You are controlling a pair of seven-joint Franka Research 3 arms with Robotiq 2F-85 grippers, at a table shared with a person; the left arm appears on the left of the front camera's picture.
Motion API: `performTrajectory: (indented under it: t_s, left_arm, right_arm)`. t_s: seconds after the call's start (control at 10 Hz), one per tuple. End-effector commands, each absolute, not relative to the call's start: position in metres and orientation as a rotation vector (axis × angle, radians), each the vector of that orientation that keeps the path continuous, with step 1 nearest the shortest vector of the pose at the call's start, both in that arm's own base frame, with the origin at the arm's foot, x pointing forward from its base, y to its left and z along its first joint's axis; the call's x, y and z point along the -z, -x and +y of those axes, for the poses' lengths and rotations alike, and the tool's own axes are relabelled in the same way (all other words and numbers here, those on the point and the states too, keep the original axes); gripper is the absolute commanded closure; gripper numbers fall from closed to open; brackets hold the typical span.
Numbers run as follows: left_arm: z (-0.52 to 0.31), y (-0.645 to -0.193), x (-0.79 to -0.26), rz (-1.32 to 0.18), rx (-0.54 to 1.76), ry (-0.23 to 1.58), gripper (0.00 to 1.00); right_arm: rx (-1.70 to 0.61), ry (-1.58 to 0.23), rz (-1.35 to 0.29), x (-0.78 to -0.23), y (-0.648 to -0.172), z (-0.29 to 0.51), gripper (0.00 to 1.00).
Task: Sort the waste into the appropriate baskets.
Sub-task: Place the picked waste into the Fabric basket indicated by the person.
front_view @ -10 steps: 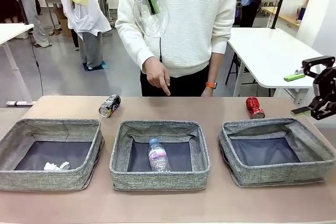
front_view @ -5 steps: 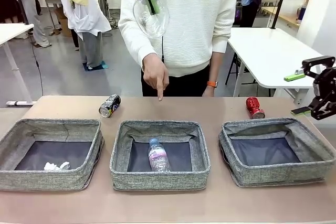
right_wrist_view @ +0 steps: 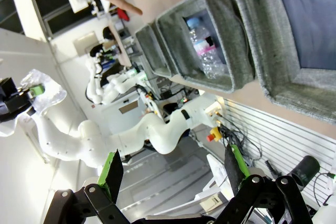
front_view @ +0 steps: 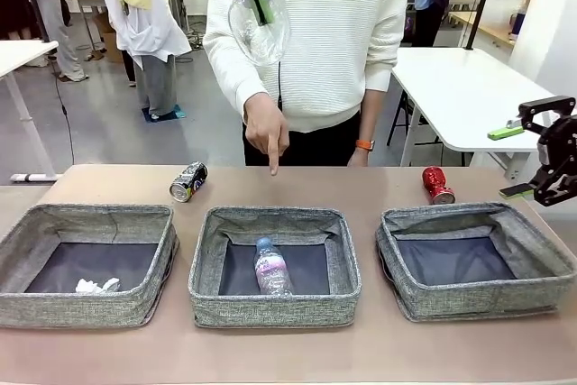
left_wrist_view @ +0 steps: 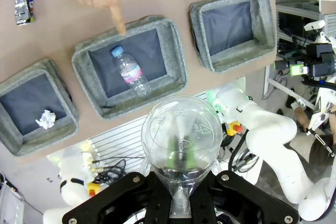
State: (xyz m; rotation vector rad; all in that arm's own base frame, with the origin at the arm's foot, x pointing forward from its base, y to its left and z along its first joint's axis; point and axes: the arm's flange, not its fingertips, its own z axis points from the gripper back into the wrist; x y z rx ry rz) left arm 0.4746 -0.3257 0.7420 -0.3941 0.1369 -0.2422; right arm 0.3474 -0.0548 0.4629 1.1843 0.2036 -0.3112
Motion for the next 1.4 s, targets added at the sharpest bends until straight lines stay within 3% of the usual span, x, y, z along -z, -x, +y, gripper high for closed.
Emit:
performTrajectory:
  t_s: [0.0,0.2,0.5,0.8,1.3]
  left_arm:
    - [-0.325,-0.459,-0.708,0.104,0.222,0.338,0.95]
    - [-0.324,-0.402,-0.610,0.076,0.178,0.267,0.95]
    - [-0.325,-0.345,-0.539,0.089,0.184,0.268,0.95]
    - [-0.331,-0.374,-0.498,0.055,0.158,0.250,0.95]
    - [-0.331,-0.395,-0.487,0.037,0.114,0.282,0.95]
  right_arm:
    - [0.317,-1.181,0.220,-0.467,-0.347,-0.055,0.00]
    - [0.317,-1.181,0.220,-0.467,-0.347,-0.055,0.00]
    - [0.317,-1.181,0.220,-0.467,-0.347,-0.055,0.00]
    - [0.317,-1.181,0.220,-0.467,-0.347,-0.055,0.00]
    - [0.317,-1.181,0.220,-0.467,-0.347,-0.055,0.00]
